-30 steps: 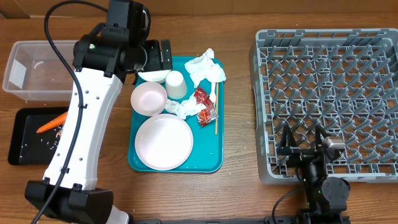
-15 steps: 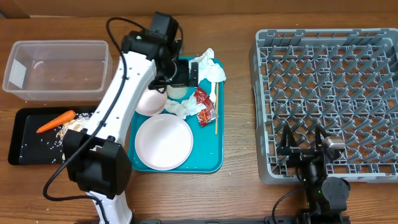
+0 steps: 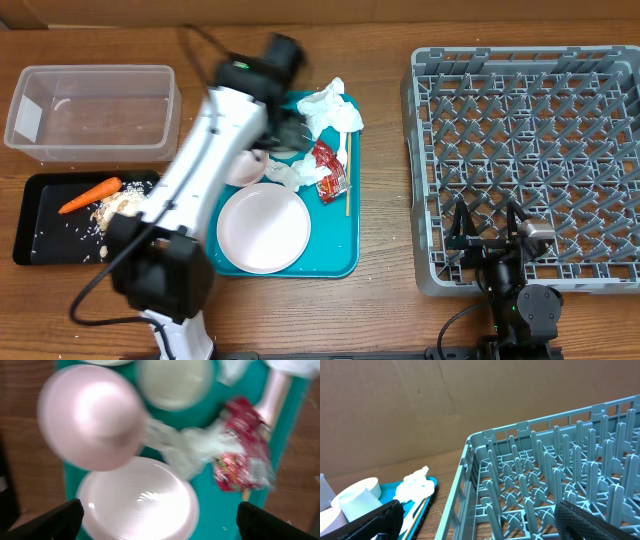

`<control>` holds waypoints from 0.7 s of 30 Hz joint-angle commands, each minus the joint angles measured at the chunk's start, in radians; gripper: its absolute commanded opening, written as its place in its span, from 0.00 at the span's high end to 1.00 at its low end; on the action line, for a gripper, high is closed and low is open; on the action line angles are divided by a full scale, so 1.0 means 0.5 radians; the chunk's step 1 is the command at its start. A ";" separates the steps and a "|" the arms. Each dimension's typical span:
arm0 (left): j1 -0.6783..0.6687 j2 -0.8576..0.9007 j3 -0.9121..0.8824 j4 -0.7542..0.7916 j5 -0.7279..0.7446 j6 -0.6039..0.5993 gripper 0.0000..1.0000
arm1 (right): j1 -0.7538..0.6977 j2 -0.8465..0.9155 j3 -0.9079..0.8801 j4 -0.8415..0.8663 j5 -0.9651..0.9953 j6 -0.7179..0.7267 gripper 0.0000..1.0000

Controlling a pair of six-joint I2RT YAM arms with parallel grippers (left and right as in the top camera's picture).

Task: Sort waste into correct bins and load items into the dishwasher rack

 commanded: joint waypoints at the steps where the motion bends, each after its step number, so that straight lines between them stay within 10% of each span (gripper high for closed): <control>1: 0.365 -0.212 0.084 -0.072 -0.191 -0.237 0.00 | -0.004 -0.016 -0.021 0.013 0.019 -0.015 0.00; 10: 1.176 -0.246 0.076 -0.220 0.195 -0.237 0.00 | -0.004 -0.016 -0.021 0.013 0.019 -0.015 0.00; 21: 1.286 -0.246 0.076 -0.142 -0.002 -0.223 0.00 | -0.004 -0.016 -0.021 0.013 0.019 -0.015 0.00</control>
